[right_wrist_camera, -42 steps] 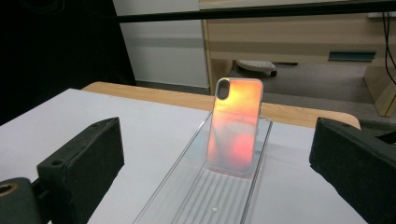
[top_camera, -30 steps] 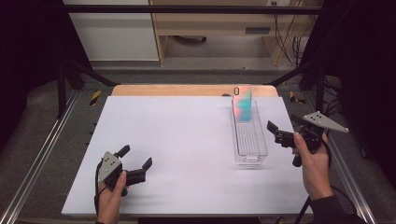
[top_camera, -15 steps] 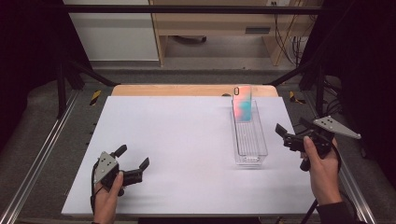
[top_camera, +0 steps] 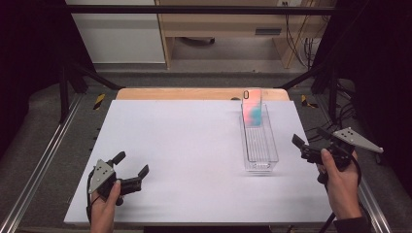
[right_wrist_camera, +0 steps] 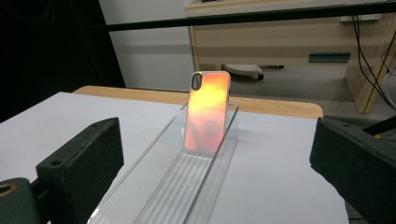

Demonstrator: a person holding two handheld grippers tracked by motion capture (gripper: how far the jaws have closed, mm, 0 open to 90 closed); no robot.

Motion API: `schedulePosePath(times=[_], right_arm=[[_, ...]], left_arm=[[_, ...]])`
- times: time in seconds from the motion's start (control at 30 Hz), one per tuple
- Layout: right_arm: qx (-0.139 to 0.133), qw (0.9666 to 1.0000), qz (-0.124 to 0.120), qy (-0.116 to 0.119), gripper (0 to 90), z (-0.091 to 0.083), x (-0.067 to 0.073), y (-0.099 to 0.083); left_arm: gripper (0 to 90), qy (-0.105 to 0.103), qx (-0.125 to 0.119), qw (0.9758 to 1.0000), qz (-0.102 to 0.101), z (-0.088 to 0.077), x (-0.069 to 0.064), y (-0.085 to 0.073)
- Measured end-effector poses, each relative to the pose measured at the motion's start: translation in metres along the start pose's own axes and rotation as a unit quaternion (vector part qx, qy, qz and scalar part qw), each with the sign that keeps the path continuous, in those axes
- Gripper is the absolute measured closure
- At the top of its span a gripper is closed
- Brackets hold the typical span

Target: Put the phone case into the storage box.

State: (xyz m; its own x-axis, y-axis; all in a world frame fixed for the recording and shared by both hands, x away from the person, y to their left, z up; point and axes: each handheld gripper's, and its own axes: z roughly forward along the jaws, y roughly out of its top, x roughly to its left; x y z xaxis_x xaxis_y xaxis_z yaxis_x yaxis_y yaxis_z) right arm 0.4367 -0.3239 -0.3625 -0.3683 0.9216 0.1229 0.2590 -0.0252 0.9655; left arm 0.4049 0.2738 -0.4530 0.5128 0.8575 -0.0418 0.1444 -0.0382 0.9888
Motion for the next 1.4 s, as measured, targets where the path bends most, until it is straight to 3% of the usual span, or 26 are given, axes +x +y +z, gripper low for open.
schedulePosePath(times=[0.27, 0.53, 0.77, 1.4], right_arm=[[-0.005, 1.0, -0.003, 0.008, 2.9, -0.008, -0.003, -0.01], [-0.01, 0.9993, -0.026, 0.024, 4.2, -0.013, 0.0, -0.018], [-0.019, 0.9981, -0.041, 0.042, 3.2, -0.013, 0.006, -0.03], [-0.045, 0.9959, -0.053, 0.057, 3.0, 0.002, 0.018, -0.06]], left_arm=[[1.0, 0.002, 0.0, 1.0, -0.003, -0.01, 0.005, -0.002], [1.0, 0.003, -0.002, 1.0, -0.007, -0.021, 0.009, -0.004], [1.0, 0.0, -0.004, 1.0, -0.008, -0.021, 0.008, -0.004], [1.1, -0.01, -0.003, 0.9999, -0.002, -0.018, 0.006, -0.004]])
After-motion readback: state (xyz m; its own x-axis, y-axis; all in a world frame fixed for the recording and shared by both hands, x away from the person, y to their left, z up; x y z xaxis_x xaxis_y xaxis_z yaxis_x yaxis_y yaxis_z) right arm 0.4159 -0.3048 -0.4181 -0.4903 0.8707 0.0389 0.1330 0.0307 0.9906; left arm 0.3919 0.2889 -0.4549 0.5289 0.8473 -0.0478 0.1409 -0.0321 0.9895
